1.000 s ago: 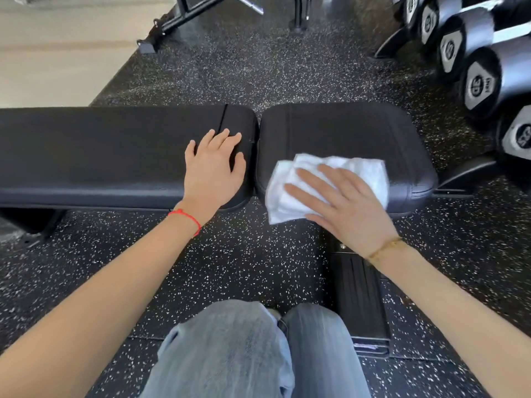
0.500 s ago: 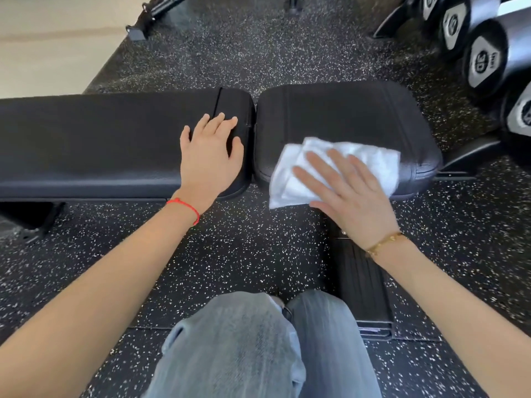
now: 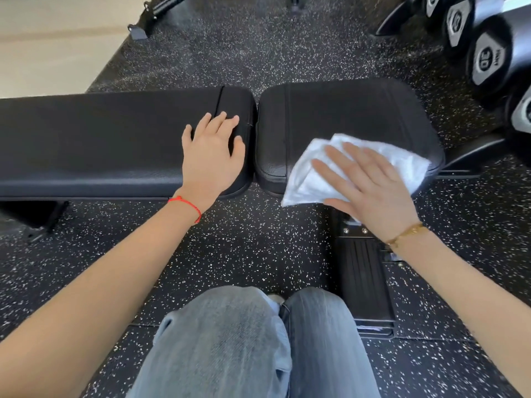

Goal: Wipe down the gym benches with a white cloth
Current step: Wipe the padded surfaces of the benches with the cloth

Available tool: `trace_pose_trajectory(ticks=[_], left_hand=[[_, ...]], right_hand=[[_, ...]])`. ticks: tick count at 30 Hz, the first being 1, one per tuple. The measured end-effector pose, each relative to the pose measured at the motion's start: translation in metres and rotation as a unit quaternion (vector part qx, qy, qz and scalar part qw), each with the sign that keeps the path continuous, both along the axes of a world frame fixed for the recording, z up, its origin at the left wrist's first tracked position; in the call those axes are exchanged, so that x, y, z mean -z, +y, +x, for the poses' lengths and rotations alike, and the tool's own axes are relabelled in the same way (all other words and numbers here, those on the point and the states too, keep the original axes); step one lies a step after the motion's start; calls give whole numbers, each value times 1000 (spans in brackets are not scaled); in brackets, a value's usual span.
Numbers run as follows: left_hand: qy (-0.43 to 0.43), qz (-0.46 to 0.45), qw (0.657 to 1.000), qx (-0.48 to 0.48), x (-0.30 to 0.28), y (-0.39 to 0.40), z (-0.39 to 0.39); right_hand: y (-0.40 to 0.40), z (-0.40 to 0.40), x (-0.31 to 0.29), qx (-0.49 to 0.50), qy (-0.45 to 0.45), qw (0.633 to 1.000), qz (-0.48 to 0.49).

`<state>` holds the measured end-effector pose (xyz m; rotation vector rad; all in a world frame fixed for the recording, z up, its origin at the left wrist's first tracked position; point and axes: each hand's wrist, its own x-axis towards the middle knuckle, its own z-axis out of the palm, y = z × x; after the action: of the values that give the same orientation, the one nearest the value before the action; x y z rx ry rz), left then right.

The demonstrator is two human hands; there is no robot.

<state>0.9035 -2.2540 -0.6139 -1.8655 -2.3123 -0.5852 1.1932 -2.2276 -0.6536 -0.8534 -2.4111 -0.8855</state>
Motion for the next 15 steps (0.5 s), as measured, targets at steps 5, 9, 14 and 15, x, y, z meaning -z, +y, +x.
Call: trace_pose_trajectory(ticks=[5, 9, 14, 15], left_hand=[[5, -15, 1000, -3, -2, 2, 4], [8, 1, 1000, -2, -4, 0, 3], [11, 25, 999, 45, -3, 2, 28], [16, 20, 998, 59, -3, 4, 35]], right_hand=[[-2, -41, -5, 15, 5, 1000, -27], [-1, -31, -4, 13, -6, 999, -33], [7, 35, 1, 36, 34, 998, -45], [10, 42, 0, 32, 31, 998, -47]])
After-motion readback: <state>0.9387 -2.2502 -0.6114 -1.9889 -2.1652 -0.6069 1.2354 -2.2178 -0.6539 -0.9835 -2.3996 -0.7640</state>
